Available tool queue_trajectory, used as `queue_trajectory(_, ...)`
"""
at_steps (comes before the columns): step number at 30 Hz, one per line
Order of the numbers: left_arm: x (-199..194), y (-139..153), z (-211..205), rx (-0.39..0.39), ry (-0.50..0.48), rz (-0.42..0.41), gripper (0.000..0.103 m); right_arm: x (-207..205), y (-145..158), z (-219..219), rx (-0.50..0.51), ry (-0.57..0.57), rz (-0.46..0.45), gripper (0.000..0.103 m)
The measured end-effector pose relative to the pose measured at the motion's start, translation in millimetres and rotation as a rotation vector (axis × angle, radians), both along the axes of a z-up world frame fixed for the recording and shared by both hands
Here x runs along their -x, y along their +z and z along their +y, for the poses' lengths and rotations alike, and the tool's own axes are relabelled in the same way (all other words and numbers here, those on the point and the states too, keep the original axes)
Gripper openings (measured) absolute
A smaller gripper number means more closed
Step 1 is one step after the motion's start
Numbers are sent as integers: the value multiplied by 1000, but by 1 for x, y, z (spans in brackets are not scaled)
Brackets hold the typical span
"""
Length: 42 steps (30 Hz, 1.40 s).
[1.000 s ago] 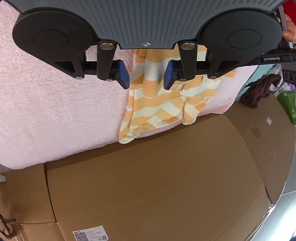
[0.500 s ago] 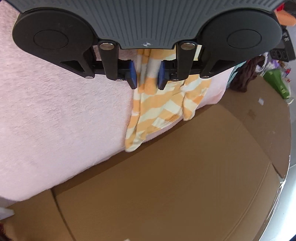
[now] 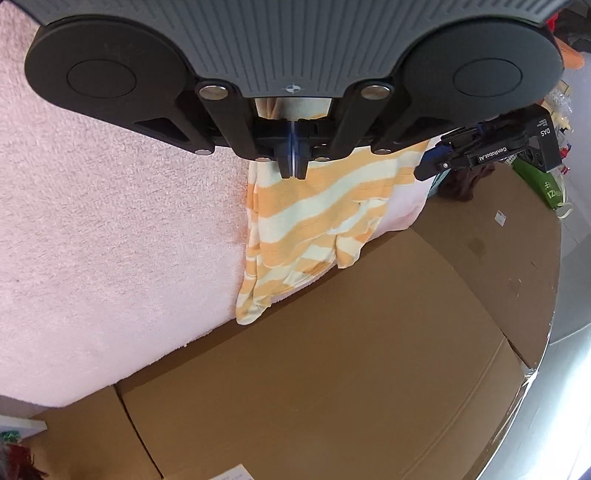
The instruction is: Fold clothes
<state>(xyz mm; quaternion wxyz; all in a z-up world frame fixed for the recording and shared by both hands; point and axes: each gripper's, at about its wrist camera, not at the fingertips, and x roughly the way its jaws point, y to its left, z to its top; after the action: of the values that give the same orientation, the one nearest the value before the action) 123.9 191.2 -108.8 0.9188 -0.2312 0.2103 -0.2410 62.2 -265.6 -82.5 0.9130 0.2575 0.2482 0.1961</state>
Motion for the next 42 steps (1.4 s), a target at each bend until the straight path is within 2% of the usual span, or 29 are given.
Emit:
queue_trajectory(2, 18, 7, 4, 46, -19, -53, 31, 11, 7, 7, 33, 51, -61, 15)
queue_trajectory(4, 35, 8, -2, 98, -85, -49, 31, 19, 10, 14, 52, 106, -94, 20)
queue_trajectory(5, 41, 8, -10, 84, -107, -36, 31, 18, 7, 16, 54, 111, -79, 22)
queue_trajectory(7, 49, 5, -30, 6, -136, 4, 36, 15, -3, 16, 50, 103, -51, 20)
queue_trajectory(10, 56, -8, -48, -63, -172, 68, 36, 14, -17, 5, 16, 83, -34, 1)
queue_trajectory(12, 60, -12, -50, -74, -171, 40, 45, 16, -19, 2, 0, 79, -31, 0)
queue_trajectory(13, 60, -13, -49, -76, -172, 37, 45, 17, -20, 1, -8, 76, -33, 0)
queue_trajectory(15, 55, -9, -49, -81, -166, 61, 51, 18, -20, 2, -7, 75, -37, 0)
queue_trajectory(17, 53, -1, -50, -123, -140, 68, 50, 19, -20, 2, -2, 75, -42, 0)
queue_trajectory(19, 52, 10, -56, -176, -127, 39, 50, 18, -17, 3, 1, 75, -34, 0)
queue_trajectory(20, 47, 14, -63, -188, -141, 24, 53, 16, -13, 3, -1, 75, -17, 1)
queue_trajectory(21, 43, 17, -69, -200, -156, 9, 59, 14, -8, 4, 6, 76, -15, 5)
queue_trajectory(22, 39, 20, -75, -212, -170, -6, 62, 10, -1, 9, 29, 75, -31, 11)
queue_trajectory(24, 30, 25, -86, -229, -195, -28, 63, 0, 13, 20, 89, 73, -72, 16)
queue_trajectory(26, 24, 21, -87, -222, -206, -15, 63, -20, 22, 32, 126, 78, -59, 17)
queue_trajectory(28, 17, 17, -89, -215, -217, -3, 62, -41, 23, 41, 139, 90, -36, 22)
queue_trajectory(30, 11, 12, -90, -208, -229, 10, 67, -60, 18, 46, 175, 66, -11, 28)
queue_trajectory(31, 7, 10, -91, -204, -234, 16, 68, -65, 13, 41, 153, 54, 0, 28)
queue_trajectory(33, 1, 6, -92, -197, -246, 29, 76, -72, 3, 27, 70, 37, 21, 24)
queue_trajectory(35, -5, 2, -93, -186, -255, 40, 77, -71, -5, 13, -10, 6, 47, 5)
queue_trajectory(36, -5, 2, -91, -176, -255, 43, 76, -70, -7, 9, -34, -11, 56, 1)
queue_trajectory(40, -4, 12, -92, -212, -270, 26, 74, -66, -7, 7, -39, -34, 56, 0)
queue_trajectory(42, -7, 15, -92, -231, -269, 19, 78, -64, -5, 10, -20, -31, 48, 0)
